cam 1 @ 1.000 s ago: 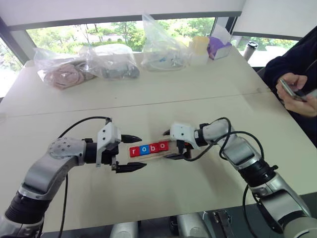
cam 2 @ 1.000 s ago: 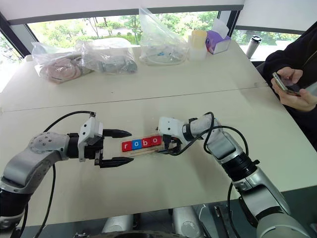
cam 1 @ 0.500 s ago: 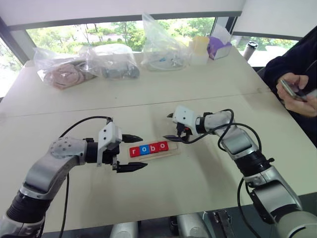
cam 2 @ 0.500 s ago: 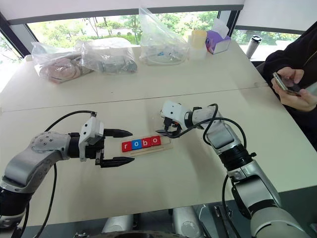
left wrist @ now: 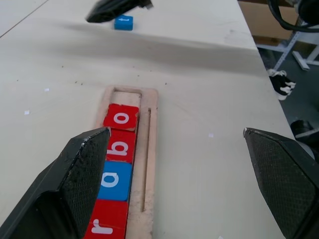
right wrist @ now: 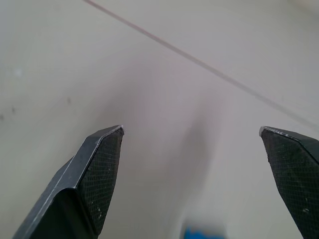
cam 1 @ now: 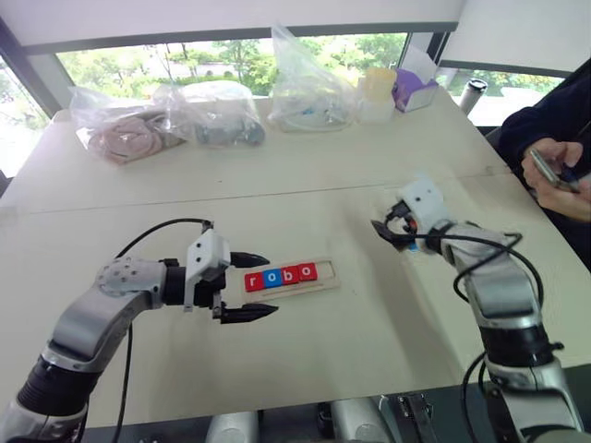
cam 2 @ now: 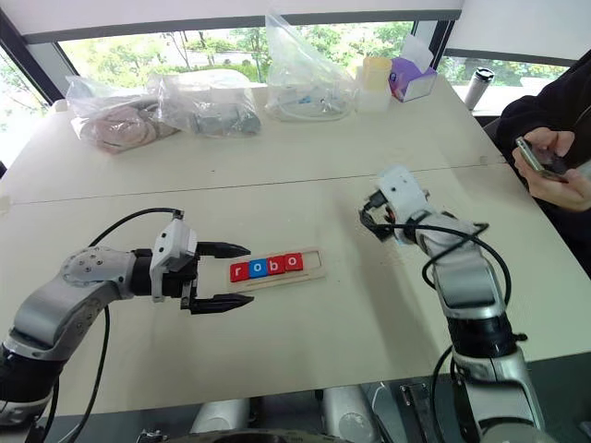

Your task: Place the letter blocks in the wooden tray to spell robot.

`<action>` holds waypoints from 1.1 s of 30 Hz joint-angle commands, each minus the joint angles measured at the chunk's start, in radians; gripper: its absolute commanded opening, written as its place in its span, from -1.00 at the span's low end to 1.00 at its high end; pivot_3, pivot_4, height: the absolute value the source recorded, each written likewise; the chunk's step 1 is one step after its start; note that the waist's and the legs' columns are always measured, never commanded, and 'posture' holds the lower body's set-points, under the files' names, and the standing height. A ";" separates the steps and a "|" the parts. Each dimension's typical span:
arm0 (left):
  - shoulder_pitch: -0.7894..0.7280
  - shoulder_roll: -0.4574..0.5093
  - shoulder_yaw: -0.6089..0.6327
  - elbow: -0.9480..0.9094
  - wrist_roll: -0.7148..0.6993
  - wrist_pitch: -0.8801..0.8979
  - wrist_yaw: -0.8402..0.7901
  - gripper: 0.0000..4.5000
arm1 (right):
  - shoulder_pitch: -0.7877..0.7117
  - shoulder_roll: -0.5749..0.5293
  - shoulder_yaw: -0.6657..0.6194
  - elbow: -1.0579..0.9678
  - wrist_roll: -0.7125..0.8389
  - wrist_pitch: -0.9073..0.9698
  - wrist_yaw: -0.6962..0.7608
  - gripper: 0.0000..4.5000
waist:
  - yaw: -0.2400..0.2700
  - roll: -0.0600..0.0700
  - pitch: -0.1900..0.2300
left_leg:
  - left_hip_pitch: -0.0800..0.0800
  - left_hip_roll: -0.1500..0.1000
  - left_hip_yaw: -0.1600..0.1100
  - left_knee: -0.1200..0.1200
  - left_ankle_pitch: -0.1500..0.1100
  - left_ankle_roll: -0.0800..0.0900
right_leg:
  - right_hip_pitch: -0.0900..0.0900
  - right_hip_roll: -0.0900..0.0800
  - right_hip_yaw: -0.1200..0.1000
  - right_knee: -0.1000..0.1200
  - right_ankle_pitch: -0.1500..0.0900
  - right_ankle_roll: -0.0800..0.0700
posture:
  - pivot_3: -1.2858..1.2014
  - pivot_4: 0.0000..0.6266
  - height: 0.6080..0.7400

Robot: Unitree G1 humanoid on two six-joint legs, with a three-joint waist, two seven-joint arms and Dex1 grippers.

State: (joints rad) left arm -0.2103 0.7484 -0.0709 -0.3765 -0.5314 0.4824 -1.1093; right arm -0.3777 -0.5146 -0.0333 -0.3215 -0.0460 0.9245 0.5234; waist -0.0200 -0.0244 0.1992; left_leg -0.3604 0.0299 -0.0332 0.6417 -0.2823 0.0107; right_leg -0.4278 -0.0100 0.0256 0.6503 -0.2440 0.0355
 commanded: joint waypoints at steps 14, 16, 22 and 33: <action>-0.056 -0.017 -0.025 0.036 0.020 -0.032 -0.034 1.00 | 0.084 0.024 -0.164 -0.024 0.107 0.131 -0.098 0.96 | 0.002 0.000 0.000 | -0.001 0.000 0.000 0.001 0.000 0.000 | 0.000 0.000 0.000 0.000 -0.002 0.002 | 0.03 -0.52 1.00; -0.054 -0.017 -0.022 0.034 0.020 -0.030 -0.030 1.00 | 0.078 0.034 -0.177 0.009 0.129 0.120 -0.096 0.96 | 0.002 0.000 0.000 | -0.001 0.000 0.001 0.001 0.000 0.000 | 0.000 0.000 0.000 -0.001 -0.002 0.001 | 0.03 -0.52 1.00; -0.046 -0.011 -0.013 0.024 0.016 -0.027 -0.024 1.00 | 0.055 0.044 -0.197 0.081 0.198 0.127 -0.089 0.96 | 0.000 0.000 0.000 | -0.001 0.000 0.000 0.001 0.000 0.000 | 0.000 0.000 0.000 0.000 -0.001 0.002 | 0.03 -0.52 1.00; -0.045 -0.002 -0.005 0.023 0.010 -0.024 -0.027 1.00 | 0.045 0.060 -0.188 0.023 0.267 0.169 -0.127 -0.47 | 0.000 0.000 0.000 | -0.001 0.000 0.000 0.001 0.000 0.001 | 0.000 0.001 0.000 -0.001 -0.001 0.003 | 0.03 -0.52 1.00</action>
State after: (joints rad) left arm -0.2494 0.7378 -0.1012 -0.3257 -0.5107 0.4680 -1.1332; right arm -0.3232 -0.4638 -0.2135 -0.2339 0.1932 1.0677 0.4040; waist -0.0200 -0.0244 0.1991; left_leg -0.3615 0.0299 -0.0328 0.6425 -0.2826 0.0112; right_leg -0.4280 -0.0095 0.0254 0.6499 -0.2452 0.0379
